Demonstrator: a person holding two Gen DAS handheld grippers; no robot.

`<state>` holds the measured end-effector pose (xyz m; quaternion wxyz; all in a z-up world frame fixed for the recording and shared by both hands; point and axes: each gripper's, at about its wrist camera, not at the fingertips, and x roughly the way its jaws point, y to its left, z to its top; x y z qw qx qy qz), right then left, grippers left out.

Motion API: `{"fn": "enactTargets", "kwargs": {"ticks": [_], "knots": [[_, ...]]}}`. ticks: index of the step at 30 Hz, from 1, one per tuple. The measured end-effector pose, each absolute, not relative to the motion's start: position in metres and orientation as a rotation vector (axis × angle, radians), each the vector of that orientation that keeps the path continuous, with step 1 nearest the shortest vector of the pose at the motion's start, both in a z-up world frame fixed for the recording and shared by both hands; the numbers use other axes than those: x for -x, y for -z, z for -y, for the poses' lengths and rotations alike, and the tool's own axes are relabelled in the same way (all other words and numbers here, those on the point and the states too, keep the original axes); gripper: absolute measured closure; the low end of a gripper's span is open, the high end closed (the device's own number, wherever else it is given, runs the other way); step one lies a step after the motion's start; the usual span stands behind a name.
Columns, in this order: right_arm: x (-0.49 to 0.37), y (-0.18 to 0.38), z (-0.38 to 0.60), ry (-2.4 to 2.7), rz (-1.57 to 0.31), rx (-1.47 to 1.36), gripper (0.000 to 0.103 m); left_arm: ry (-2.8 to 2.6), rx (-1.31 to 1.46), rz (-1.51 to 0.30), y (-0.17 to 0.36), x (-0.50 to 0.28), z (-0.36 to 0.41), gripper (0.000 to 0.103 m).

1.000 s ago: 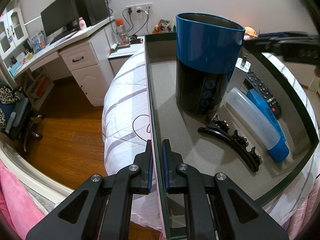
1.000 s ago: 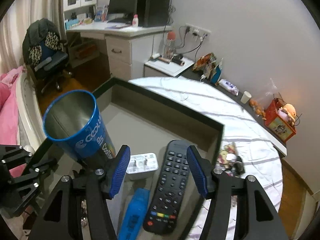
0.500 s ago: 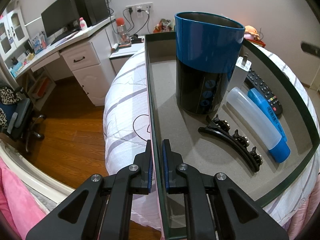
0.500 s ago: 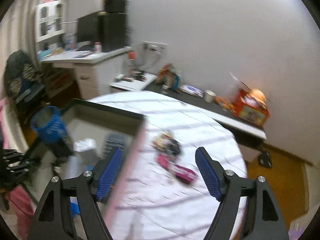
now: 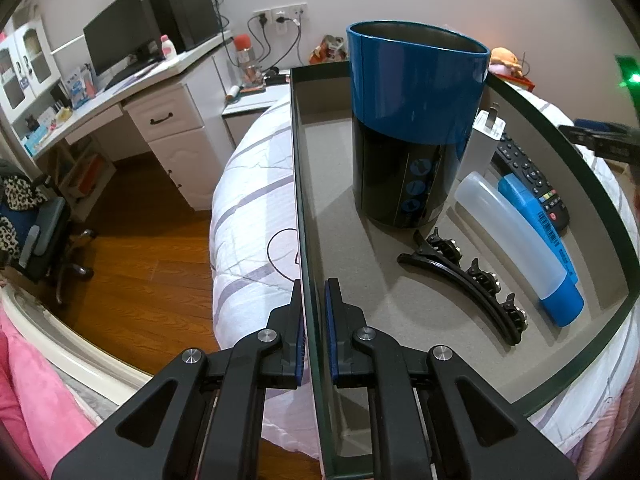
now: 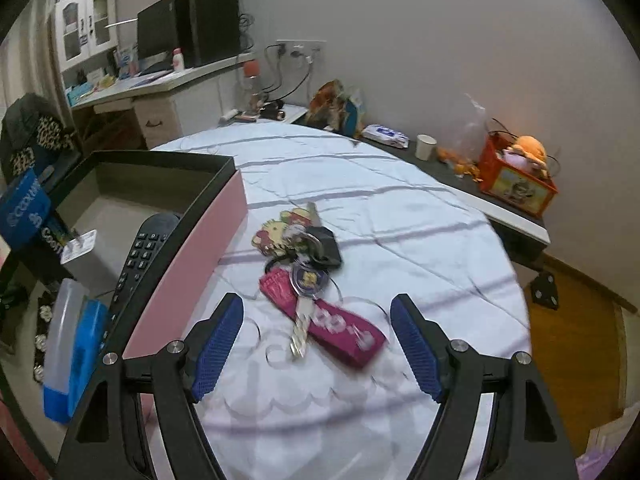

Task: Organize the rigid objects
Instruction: 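Grasp the keys with the pink keychain by the key head with the right tool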

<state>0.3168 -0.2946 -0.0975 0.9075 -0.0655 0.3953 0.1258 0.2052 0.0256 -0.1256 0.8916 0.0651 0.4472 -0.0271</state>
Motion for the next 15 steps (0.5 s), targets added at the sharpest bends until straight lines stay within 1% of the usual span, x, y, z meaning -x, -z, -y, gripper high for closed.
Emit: {"fn": "enactTargets", "kwargs": {"ticks": [8, 13, 14, 15], "knots": [[-0.346, 0.111, 0.284, -0.293, -0.849, 0.202, 0.025, 0.054, -0.144, -0.932, 0.126, -0.203, -0.028, 0.096], [-0.361, 0.116, 0.286, -0.320, -0.861, 0.166, 0.026, 0.052, -0.148, -0.933, 0.126, -0.202, -0.030, 0.096], [-0.364, 0.118, 0.285, -0.321, -0.874, 0.170, 0.027, 0.051, -0.149, -0.934, 0.126, -0.202, -0.029, 0.096], [-0.366, 0.121, 0.284, -0.321, -0.886, 0.179, 0.031, 0.051, -0.150, -0.934, 0.126, -0.202, -0.028, 0.096]]}}
